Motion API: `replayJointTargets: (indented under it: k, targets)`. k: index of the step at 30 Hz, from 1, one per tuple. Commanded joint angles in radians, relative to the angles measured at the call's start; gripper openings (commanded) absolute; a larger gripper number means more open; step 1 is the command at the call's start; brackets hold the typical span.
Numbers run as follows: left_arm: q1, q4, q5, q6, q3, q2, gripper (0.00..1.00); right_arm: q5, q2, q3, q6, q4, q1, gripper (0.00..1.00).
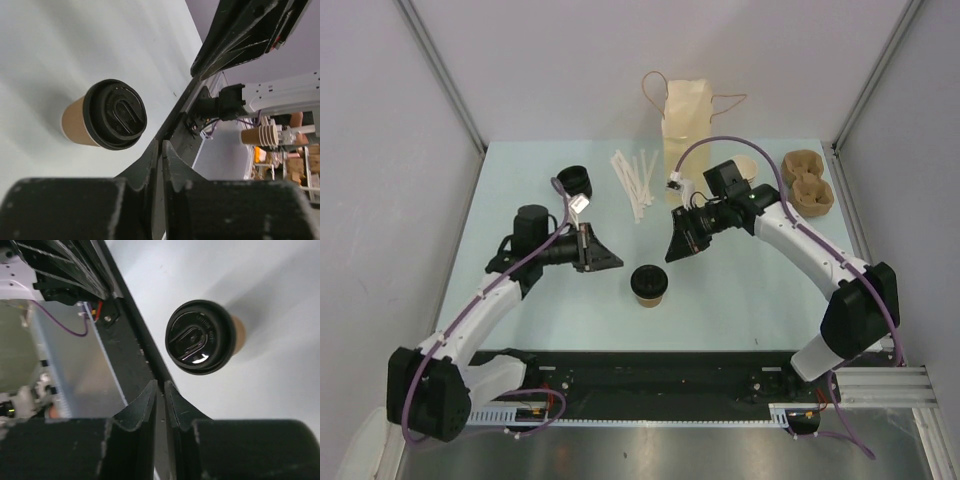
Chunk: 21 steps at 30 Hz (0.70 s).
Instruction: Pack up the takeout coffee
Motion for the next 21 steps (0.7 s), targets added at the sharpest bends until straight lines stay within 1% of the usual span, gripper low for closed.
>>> replayJointTargets:
  k: [1, 2, 4, 9, 16, 21]
  targets:
    - [-0.070, 0.088, 0.031, -0.040, 0.014, 0.068, 0.06, -0.142, 0.010, -0.097, 0.194, 0.174, 0.004, 0.14]
    - [-0.088, 0.099, 0.035, -0.048, 0.009, 0.094, 0.02, -0.140, 0.013, -0.105, 0.204, 0.185, 0.007, 0.13]
    - [-0.107, 0.117, 0.041, -0.059, 0.010, 0.117, 0.00, -0.132, 0.030, -0.121, 0.223, 0.198, 0.015, 0.11]
    - [-0.174, 0.131, 0.037, -0.040, 0.033, 0.183, 0.00, -0.137, 0.064, -0.155, 0.252, 0.234, 0.018, 0.08]
    - [-0.188, 0.127, 0.031, -0.029, 0.061, 0.264, 0.00, -0.155, 0.120, -0.160, 0.295, 0.266, 0.021, 0.07]
    - [-0.194, 0.105, 0.017, -0.003, 0.058, 0.303, 0.00, -0.159, 0.148, -0.166, 0.296, 0.268, 0.030, 0.06]
